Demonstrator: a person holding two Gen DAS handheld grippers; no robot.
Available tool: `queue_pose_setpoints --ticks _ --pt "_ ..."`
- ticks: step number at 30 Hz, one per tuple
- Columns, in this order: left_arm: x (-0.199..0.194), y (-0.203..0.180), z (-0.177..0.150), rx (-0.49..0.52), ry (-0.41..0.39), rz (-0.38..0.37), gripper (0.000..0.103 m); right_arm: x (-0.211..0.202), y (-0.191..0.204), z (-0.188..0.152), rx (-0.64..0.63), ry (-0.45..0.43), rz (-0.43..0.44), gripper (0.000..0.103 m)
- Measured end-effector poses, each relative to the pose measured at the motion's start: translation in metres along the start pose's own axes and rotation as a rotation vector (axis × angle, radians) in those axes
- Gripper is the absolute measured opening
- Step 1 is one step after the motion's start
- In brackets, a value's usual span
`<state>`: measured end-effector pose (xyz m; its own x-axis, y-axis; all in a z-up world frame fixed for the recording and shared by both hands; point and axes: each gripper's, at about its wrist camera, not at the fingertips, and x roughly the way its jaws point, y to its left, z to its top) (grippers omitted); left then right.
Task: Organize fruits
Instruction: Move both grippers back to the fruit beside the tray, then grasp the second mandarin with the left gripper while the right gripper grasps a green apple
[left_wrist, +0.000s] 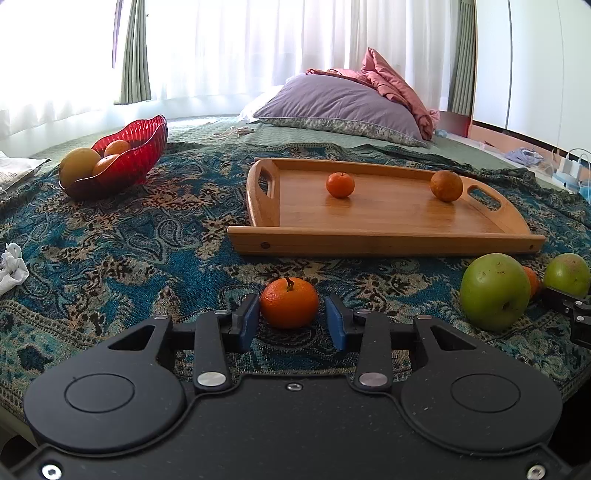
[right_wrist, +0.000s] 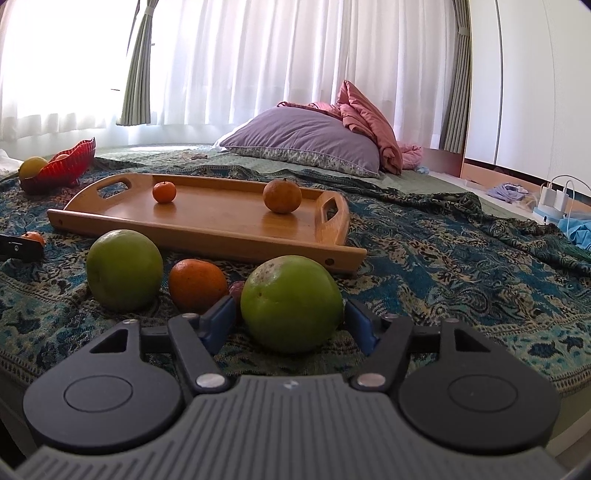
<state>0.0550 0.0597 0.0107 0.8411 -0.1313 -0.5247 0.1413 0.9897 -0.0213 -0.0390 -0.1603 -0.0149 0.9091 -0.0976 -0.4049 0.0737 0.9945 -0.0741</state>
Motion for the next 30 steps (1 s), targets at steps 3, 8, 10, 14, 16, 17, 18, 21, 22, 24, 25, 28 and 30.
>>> queue_pose_setpoints --ticks 3,8,10,14,16,17,18,21,22,24,25,28,30 --pt "0.003 0.001 -0.001 -0.007 0.01 0.0 0.036 0.001 0.0 -0.001 0.005 0.003 -0.004 0.074" --pt "0.004 -0.001 -0.002 0.003 0.0 0.009 0.033 0.002 0.0 -0.002 0.002 0.004 -0.009 0.072" --pt "0.004 -0.001 -0.003 0.005 -0.005 0.013 0.033 0.003 0.0 -0.003 0.004 0.006 -0.011 0.072" --pt "0.002 -0.003 -0.003 0.019 -0.018 0.021 0.033 0.003 0.0 -0.005 0.005 0.006 -0.011 0.07" --pt "0.0 -0.003 -0.002 0.02 -0.023 0.02 0.033 0.003 0.001 -0.005 0.0 0.003 -0.012 0.066" --pt "-0.001 -0.003 -0.001 0.018 -0.027 0.019 0.032 0.002 0.002 -0.004 -0.003 0.002 -0.015 0.065" --pt "-0.002 -0.003 0.0 0.016 -0.03 0.017 0.032 0.002 0.002 -0.004 -0.006 0.002 -0.016 0.063" --pt "-0.005 -0.004 0.003 0.015 -0.042 0.011 0.032 0.002 0.002 -0.004 0.002 0.004 -0.014 0.062" --pt "-0.005 -0.004 0.005 0.017 -0.045 0.01 0.032 0.001 0.002 -0.004 0.006 0.004 -0.014 0.062" --pt "-0.006 -0.006 0.008 0.024 -0.046 0.011 0.032 0.0 0.001 -0.004 0.013 0.004 -0.013 0.061" --pt "-0.006 -0.008 0.01 0.03 -0.042 0.017 0.032 0.0 0.001 -0.003 0.017 0.002 -0.012 0.061" --pt "-0.004 -0.011 0.017 0.034 -0.034 0.03 0.032 -0.001 -0.001 -0.002 0.032 -0.001 -0.01 0.061" --pt "-0.005 -0.013 0.02 0.025 -0.033 0.021 0.032 -0.002 -0.002 -0.001 0.043 -0.006 -0.012 0.061"
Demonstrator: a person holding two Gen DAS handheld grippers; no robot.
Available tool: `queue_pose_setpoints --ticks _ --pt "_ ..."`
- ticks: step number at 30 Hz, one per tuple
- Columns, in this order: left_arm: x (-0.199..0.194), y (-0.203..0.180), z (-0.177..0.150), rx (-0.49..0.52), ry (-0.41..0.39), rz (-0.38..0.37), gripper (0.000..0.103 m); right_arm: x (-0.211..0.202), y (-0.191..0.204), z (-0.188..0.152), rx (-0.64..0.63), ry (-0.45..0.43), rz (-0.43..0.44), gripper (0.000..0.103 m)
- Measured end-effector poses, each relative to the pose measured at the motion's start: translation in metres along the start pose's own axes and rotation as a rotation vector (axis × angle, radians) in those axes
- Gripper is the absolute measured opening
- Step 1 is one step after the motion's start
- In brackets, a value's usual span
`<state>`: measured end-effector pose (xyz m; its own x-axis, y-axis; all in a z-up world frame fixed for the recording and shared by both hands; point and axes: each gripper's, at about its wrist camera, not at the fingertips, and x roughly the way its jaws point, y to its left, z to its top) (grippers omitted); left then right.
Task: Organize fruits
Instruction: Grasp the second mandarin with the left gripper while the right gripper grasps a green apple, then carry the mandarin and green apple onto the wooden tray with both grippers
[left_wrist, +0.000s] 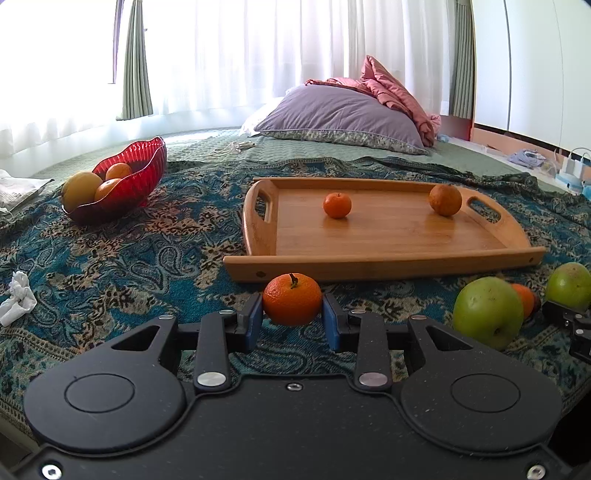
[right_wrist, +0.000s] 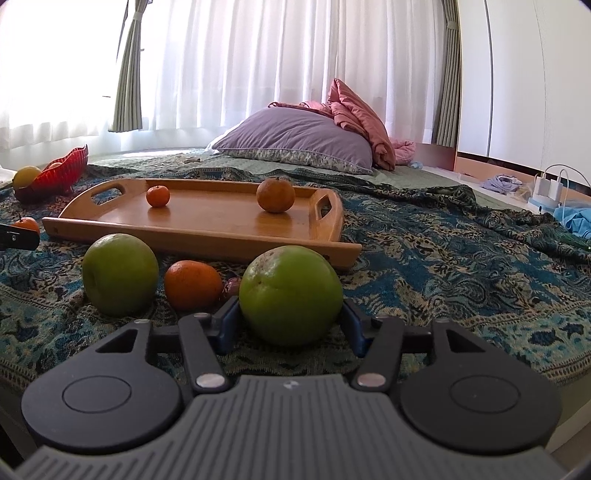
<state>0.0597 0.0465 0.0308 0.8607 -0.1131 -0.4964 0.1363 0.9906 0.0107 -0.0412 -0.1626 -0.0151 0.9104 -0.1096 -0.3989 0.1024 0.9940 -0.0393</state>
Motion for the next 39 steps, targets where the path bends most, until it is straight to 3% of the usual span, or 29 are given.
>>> queue_pose_setpoints --ticks 25,39 --pt "0.008 -0.021 0.014 -0.003 -0.018 -0.076 0.032 -0.002 0.0 0.01 0.037 -0.044 0.008 0.06" --pt "0.031 -0.024 0.032 -0.015 -0.017 -0.092 0.032 0.014 -0.002 0.041 0.126 -0.109 0.032 0.06"
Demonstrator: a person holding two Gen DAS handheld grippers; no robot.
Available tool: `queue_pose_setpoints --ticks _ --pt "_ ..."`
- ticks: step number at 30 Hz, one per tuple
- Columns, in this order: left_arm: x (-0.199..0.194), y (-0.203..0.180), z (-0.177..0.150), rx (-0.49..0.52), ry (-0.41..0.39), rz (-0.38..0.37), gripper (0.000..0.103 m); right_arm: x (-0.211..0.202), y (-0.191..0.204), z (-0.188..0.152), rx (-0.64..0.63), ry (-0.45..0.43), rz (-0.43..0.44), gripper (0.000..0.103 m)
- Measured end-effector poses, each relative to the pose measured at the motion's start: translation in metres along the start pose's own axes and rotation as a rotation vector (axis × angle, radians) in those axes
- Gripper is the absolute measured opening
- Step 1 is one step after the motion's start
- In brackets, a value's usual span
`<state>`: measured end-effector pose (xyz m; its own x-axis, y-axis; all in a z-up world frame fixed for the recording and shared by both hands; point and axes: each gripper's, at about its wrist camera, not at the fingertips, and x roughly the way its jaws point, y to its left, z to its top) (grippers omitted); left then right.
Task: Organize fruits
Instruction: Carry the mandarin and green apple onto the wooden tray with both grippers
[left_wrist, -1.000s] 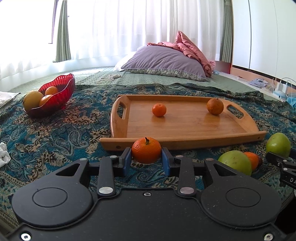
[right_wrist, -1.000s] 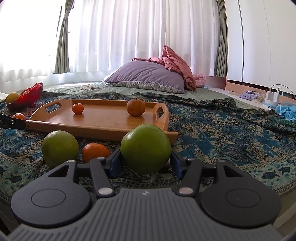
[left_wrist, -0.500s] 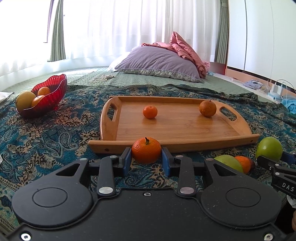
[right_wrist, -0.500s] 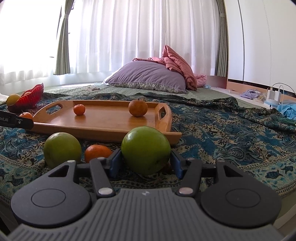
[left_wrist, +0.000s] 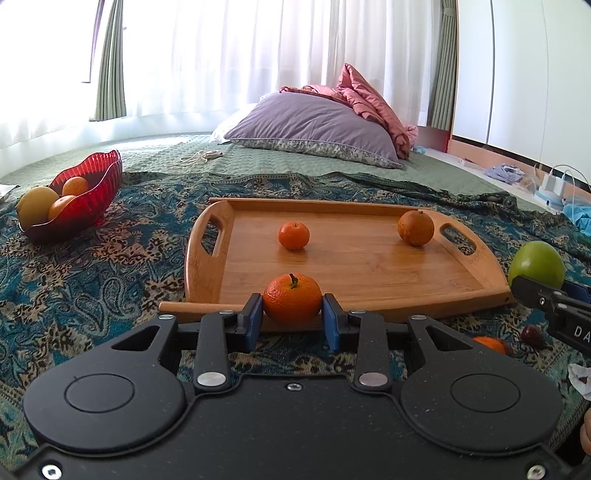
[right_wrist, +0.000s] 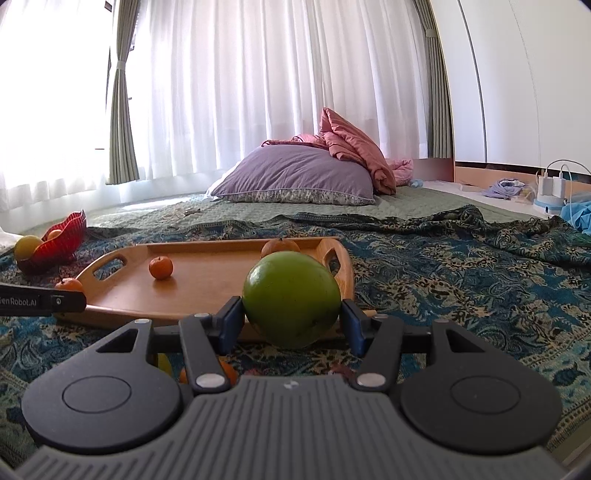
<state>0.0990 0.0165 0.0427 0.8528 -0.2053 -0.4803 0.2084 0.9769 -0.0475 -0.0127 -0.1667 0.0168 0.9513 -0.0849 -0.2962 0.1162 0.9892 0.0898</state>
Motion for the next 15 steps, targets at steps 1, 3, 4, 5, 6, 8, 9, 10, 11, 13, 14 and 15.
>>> queue_pose_setpoints --ticks 1,3,4,5,6,8,9,10,11,13,14,15 --pt "0.002 0.0 0.001 -0.001 0.001 -0.001 0.032 0.003 0.001 0.003 0.008 -0.006 0.001 0.06" --pt "0.006 -0.001 0.004 -0.001 0.001 -0.003 0.032 0.009 0.003 0.006 0.016 -0.011 0.002 0.06" --pt "0.008 -0.001 0.004 0.0 0.002 -0.003 0.032 0.013 0.004 0.008 0.02 -0.01 0.001 0.06" --pt "0.009 -0.002 0.005 0.001 0.002 -0.004 0.032 0.017 0.004 0.009 0.025 -0.009 0.002 0.06" --pt "0.011 -0.002 0.005 0.003 0.003 -0.006 0.032 0.021 0.004 0.011 0.034 -0.006 0.004 0.06" --pt "0.014 -0.003 0.007 0.009 0.003 -0.008 0.032 0.028 0.005 0.013 0.054 0.003 0.007 0.06" --pt "0.016 -0.004 0.008 0.014 0.002 -0.01 0.032 0.032 0.005 0.014 0.063 0.008 0.007 0.059" --pt "0.018 -0.005 0.009 0.018 0.002 -0.011 0.032 0.036 0.005 0.015 0.071 0.013 0.006 0.06" --pt "0.021 -0.005 0.01 0.021 0.003 -0.012 0.032 0.04 0.005 0.017 0.077 0.017 0.004 0.06" --pt "0.027 -0.005 0.014 0.018 0.011 -0.016 0.032 0.048 0.004 0.021 0.085 0.036 0.006 0.06" --pt "0.031 -0.005 0.017 0.017 0.015 -0.019 0.032 0.052 0.003 0.024 0.093 0.046 0.01 0.06" --pt "0.034 -0.005 0.019 0.016 0.017 -0.02 0.032 0.057 0.002 0.027 0.098 0.057 0.014 0.06"
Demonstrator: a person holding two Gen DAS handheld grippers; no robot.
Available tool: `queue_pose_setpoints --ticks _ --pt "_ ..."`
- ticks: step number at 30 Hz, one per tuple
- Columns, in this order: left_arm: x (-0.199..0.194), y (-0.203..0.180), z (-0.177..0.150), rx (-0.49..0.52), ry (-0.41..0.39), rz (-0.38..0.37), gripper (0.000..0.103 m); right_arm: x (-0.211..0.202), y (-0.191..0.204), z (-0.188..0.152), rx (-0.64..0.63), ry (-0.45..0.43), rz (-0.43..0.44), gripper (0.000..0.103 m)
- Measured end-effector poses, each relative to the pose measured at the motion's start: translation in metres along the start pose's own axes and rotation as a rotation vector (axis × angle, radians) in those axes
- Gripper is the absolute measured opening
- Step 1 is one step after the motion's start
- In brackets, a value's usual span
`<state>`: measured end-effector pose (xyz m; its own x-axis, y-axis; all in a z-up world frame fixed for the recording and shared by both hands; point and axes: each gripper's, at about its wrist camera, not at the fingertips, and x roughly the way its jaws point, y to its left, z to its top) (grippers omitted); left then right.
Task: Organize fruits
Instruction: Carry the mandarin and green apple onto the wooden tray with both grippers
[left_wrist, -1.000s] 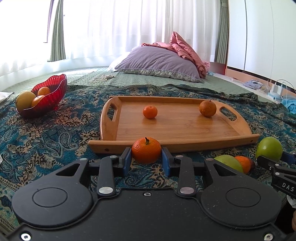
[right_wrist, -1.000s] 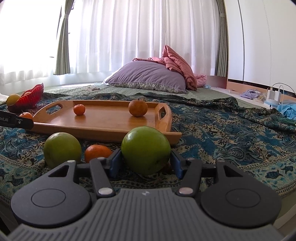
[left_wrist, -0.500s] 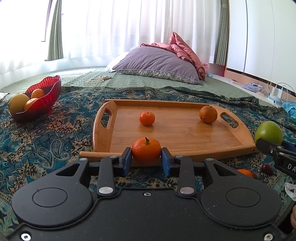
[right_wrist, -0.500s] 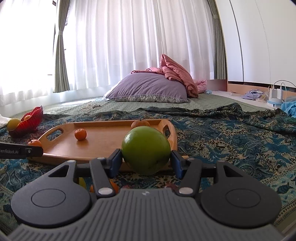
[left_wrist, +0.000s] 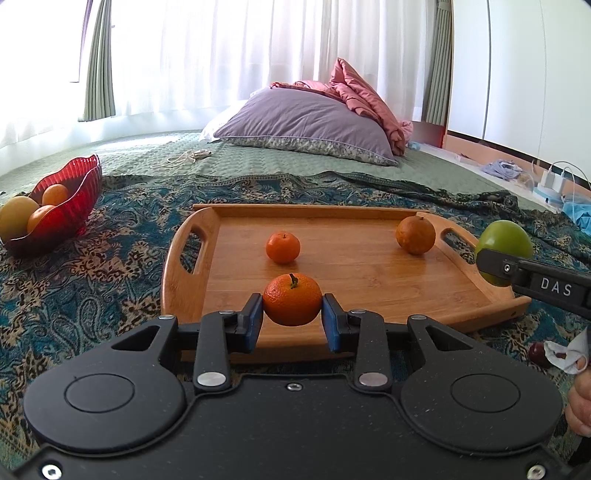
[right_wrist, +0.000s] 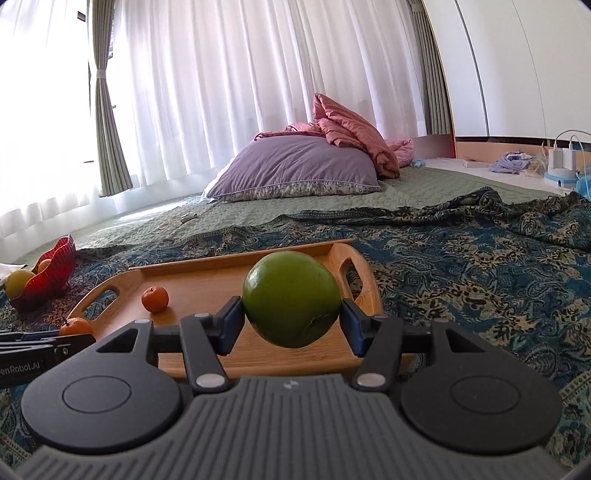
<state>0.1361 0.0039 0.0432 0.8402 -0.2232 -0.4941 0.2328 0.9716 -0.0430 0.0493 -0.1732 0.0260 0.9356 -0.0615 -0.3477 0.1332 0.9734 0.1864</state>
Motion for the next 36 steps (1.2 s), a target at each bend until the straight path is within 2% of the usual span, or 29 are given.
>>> queue_pose_setpoints --ticks 7,17,31,36 --pt "0.031 0.006 0.017 -0.033 0.046 -0.007 0.032 0.033 0.0 0.016 -0.017 0.098 0.007 0.06" --pt "0.073 0.015 0.031 -0.066 0.113 0.007 0.032 0.066 0.004 0.019 -0.063 0.188 -0.004 0.06" --pt "0.101 0.013 0.033 -0.084 0.159 -0.001 0.032 0.094 0.006 0.021 -0.071 0.244 -0.022 0.06" --pt "0.102 0.012 0.034 -0.072 0.152 -0.013 0.032 0.096 0.006 0.022 -0.072 0.245 -0.021 0.06"
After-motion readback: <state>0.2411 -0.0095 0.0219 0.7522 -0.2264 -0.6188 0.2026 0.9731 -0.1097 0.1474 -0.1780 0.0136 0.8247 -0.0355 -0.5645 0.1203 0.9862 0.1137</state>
